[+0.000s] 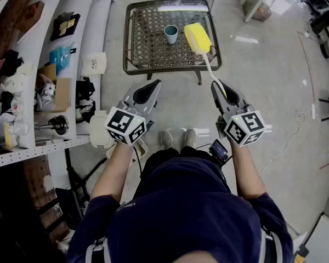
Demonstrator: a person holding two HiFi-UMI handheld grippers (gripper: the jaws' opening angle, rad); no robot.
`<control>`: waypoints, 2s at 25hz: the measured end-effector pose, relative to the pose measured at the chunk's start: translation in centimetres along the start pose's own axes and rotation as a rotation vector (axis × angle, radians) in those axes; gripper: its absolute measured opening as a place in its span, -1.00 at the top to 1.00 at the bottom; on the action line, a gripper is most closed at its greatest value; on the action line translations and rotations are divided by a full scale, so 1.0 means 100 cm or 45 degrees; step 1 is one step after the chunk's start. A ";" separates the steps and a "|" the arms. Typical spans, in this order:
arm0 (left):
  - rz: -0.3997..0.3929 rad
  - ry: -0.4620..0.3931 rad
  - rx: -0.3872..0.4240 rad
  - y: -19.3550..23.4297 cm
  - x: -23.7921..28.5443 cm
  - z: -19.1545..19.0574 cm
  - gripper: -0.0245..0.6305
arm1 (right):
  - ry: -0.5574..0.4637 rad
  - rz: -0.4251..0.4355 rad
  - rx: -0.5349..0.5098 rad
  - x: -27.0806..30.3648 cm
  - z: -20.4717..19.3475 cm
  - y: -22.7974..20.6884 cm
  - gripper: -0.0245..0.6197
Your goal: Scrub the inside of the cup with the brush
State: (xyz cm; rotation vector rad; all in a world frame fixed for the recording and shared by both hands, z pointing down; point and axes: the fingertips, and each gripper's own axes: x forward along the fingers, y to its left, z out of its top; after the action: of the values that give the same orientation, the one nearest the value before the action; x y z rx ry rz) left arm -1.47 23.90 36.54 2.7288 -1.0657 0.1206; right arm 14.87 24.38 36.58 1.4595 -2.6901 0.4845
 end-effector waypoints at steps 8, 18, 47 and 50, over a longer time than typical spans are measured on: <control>0.024 0.011 0.002 -0.010 0.007 -0.002 0.92 | 0.004 0.022 0.005 -0.009 -0.002 -0.010 0.82; 0.110 0.015 -0.004 -0.024 0.027 -0.013 0.92 | 0.009 0.075 0.039 -0.022 -0.009 -0.039 0.82; 0.034 0.092 -0.032 0.136 0.083 -0.019 0.91 | 0.103 0.010 0.037 0.150 -0.001 -0.060 0.82; 0.017 0.107 -0.026 0.156 0.090 -0.020 0.92 | 0.097 -0.011 0.055 0.170 0.000 -0.064 0.82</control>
State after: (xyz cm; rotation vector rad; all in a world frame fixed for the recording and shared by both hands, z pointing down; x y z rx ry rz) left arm -5.40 7.22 42.39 2.6732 -1.0560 0.2233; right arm 10.73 7.38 41.33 1.4320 -2.6292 0.5887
